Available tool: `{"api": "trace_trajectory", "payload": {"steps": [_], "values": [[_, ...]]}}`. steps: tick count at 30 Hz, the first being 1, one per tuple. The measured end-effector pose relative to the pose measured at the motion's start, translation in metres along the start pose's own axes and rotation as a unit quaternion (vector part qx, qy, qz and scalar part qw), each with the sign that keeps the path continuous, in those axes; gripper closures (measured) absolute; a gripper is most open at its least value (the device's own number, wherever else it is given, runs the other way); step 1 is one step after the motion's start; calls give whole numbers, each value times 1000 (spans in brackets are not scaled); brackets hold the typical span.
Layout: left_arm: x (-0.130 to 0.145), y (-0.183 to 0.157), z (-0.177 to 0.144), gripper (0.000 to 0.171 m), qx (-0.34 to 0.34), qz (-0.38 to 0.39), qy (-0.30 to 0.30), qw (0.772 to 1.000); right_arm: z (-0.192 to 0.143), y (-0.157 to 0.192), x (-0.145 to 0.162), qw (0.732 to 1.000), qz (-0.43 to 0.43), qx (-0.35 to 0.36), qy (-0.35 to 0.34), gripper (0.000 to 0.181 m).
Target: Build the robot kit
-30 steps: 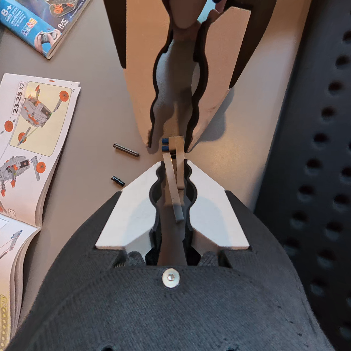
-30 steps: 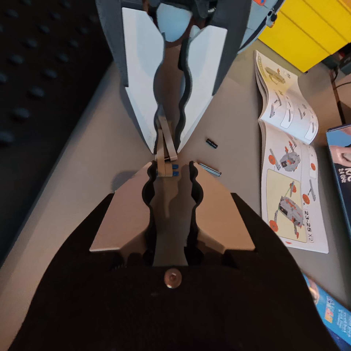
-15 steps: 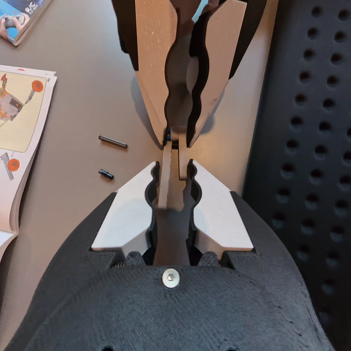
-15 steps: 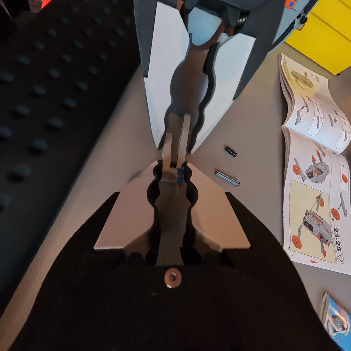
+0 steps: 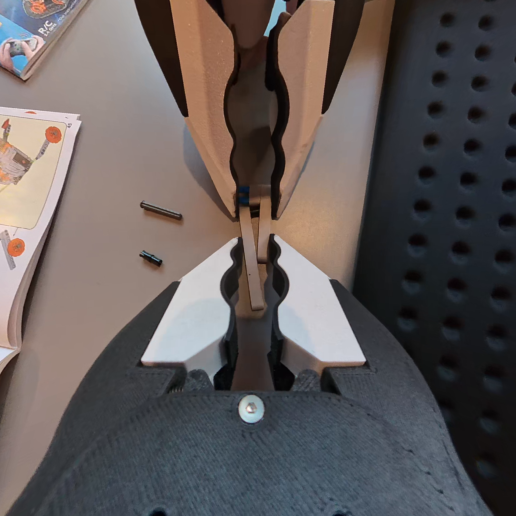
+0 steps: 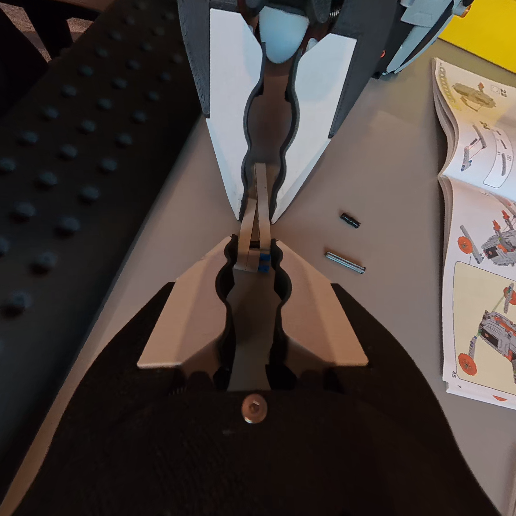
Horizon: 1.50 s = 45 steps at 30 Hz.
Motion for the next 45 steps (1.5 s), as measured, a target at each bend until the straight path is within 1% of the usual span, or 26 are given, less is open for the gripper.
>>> {"api": "trace_trajectory", "payload": {"steps": [5, 10, 12, 14, 16, 17, 19, 22, 24, 26, 27, 29, 31, 34, 36, 39, 40, 42, 43, 45], "values": [[1, 0, 0, 155, 3, 0, -5, 1000, 0, 1, -3, 1000, -21, 7, 17, 160], [3, 0, 0, 152, -4, -4, -21, 1000, -2, 4, -7, 998, -47, 32, 27, 162], [5, 1, 0, 153, -1, -10, -27, 1000, -5, 5, -12, 996, -67, 52, 29, 166], [5, 3, -1, 153, 5, -16, -28, 999, -9, 8, -19, 993, -96, 66, 23, 181], [6, 4, -1, 153, 6, -21, -32, 999, -6, 12, -17, 992, -104, 62, 45, 181], [6, 4, -1, 154, 6, -21, -33, 999, -2, 13, -12, 991, -102, 59, 64, 181], [6, 4, -1, 155, 2, -22, -31, 999, -1, 14, -14, 994, -88, 50, 46, 181], [6, 4, 0, 157, -3, -26, -35, 999, -8, 8, -12, 997, -43, 49, 34, 179], [8, 4, -1, 156, -2, -38, -45, 998, -21, 0, -7, 998, -3, 60, 23, 173], [10, 4, -3, 154, -2, -47, -51, 998, -36, -7, 0, 996, 51, 75, 5, 156], [11, 4, -4, 154, -3, -50, -52, 997, -43, -9, 5, 994, 83, 72, -2, 150], [13, 6, -6, 150, -13, -59, -52, 997, -50, -10, 14, 990, 131, 57, -16, 147], [13, 6, -9, 150, -17, -64, -59, 996, -47, -9, 18, 986, 156, 50, -32, 147], [13, 9, -12, 153, -13, -78, -67, 995, -31, -7, 14, 988, 148, 30, -26, 143], [12, 11, -11, 153, 3, -93, -68, 993, -22, -8, 10, 992, 122, 26, -16, 141], [7, 17, -8, 155, 33, -105, -52, 993, -15, -11, 6, 993, 118, 18, -5, 141], [6, 19, -6, 156, 40, -109, -47, 992, -14, -11, 5, 993, 121, 15, -2, 144], [4, 22, -5, 166, 52, -122, -42, 990, -12, -8, 2, 994, 111, 14, -1, 150], [4, 24, -5, 166, 55, -130, -41, 989, -10, -7, 3, 995, 101, 17, 10, 151], [5, 26, -6, 166, 67, -150, -42, 986, -7, -5, 4, 996, 80, 29, 31, 159]]}}
Point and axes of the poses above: each gripper's, where its closed fingertips meet, z out along the fingers, x out of its underside, y = z × x across the jaws, the point moved 8 cm from there along -z, back along the fingers, and after that the axes turned 3 degrees about x, right-handed, at the moved point
